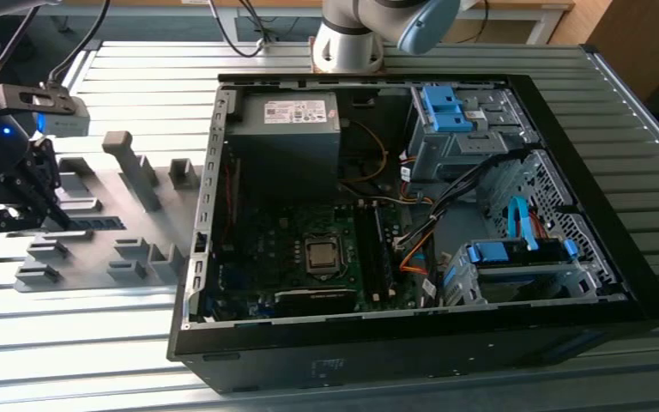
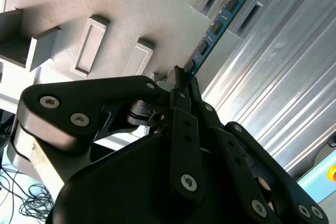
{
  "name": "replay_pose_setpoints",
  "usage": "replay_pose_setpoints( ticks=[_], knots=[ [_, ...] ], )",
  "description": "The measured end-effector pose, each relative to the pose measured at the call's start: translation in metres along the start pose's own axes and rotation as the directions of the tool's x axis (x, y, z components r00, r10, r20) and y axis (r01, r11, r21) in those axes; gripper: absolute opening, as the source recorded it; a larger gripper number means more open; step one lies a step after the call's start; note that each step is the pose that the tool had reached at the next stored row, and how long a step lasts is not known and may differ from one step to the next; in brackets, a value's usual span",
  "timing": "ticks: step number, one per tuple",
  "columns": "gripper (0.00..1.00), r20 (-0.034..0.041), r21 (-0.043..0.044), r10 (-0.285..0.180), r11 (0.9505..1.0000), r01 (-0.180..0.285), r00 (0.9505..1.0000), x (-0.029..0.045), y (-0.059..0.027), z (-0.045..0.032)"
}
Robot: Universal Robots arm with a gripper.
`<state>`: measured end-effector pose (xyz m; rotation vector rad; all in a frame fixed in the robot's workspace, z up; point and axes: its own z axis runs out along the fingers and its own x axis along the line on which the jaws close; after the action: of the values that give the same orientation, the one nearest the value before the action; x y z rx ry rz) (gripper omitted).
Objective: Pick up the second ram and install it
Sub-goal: 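Pick up the second ram and move it above second insertion slot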
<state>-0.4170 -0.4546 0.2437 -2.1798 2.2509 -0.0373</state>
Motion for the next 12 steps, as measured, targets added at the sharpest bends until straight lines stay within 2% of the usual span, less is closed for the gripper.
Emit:
replay_pose_setpoints(
  ticks=[12],
  knots=[
    [0.14, 0.0001, 0.0001, 0.000, 1.0000, 0.000, 1.0000, 0.0000, -0.0001, -0.0026]
  ],
)
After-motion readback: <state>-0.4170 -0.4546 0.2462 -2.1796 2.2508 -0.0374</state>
